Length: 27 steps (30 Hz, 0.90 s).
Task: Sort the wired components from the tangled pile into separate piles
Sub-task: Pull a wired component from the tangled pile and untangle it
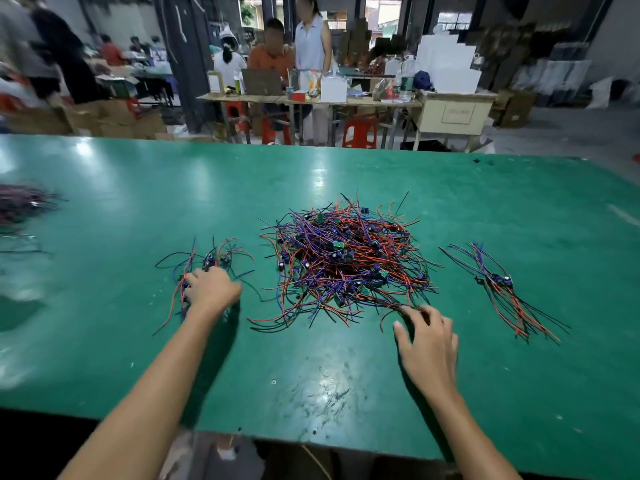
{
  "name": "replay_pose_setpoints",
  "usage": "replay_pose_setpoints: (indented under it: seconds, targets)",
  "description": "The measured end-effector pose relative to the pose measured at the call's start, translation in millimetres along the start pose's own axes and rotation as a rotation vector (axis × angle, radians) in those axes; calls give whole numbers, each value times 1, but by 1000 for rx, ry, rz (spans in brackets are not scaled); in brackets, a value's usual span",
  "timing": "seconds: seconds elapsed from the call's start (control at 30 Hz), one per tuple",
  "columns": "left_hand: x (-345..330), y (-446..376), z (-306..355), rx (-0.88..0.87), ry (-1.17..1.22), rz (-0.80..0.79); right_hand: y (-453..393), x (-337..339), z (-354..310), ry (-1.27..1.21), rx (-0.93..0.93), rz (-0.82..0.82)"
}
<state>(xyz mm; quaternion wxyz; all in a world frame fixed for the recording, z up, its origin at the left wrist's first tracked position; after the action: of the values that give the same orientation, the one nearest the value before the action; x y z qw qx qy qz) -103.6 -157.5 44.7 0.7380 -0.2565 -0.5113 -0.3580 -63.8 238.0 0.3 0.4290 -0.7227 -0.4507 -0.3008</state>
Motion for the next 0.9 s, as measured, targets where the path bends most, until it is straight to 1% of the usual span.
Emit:
replay_pose_setpoints:
  seconds: [0.03,0.07,0.1,0.13,0.17,0.23,0.3,0.4,0.47,0.5,0.6,0.7,0.8,0.83,0.9]
  targets:
    - [-3,5,1,-56,1,69,-1,1,0,-22,0,25]
    - [-8,12,4,-157,49,143,-2,3,0,-47,-3,52]
    - [-15,22,9,-276,88,178,-2,5,0,-68,-15,68]
    - [-24,32,14,-378,92,171,-1,6,2,-85,-34,77]
    - [-34,40,16,-431,73,152,-1,8,4,-98,-52,88]
    - [-46,49,14,-409,42,148,0,11,7,-131,-93,121]
    - [-51,56,11,-369,54,199,2,15,9,-179,-126,163]
    - [-46,60,10,-331,141,304,5,17,9,-236,-152,217]
    - [-39,55,11,-357,167,357,4,19,12,-278,-195,236]
    - [-37,50,12,-385,147,345,4,18,13,-288,-223,231]
    - [-30,23,15,-445,64,224,5,19,15,-289,-248,252]
    - [-29,0,12,-522,-24,70,8,27,13,-326,-260,367]
    - [-35,-9,4,-581,-192,-64,13,35,11,-375,-240,461]
    - [-35,-11,2,-586,-218,-67,14,37,12,-387,-238,474]
    - [-29,-13,0,-572,-208,-20,16,39,14,-418,-252,496]
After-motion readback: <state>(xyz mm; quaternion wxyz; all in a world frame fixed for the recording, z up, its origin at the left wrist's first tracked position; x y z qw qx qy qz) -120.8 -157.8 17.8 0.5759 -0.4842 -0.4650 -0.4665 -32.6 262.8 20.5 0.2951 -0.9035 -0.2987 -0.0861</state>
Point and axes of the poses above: each hand's wrist, its own y-axis away from the middle knuckle, its own x-axis out of the back of the hand, z = x × y, the point moved 5 cm from there along -y, towards the middle knuckle, and after that the axes turned 7 degrees about z, right-handed, at the moved point
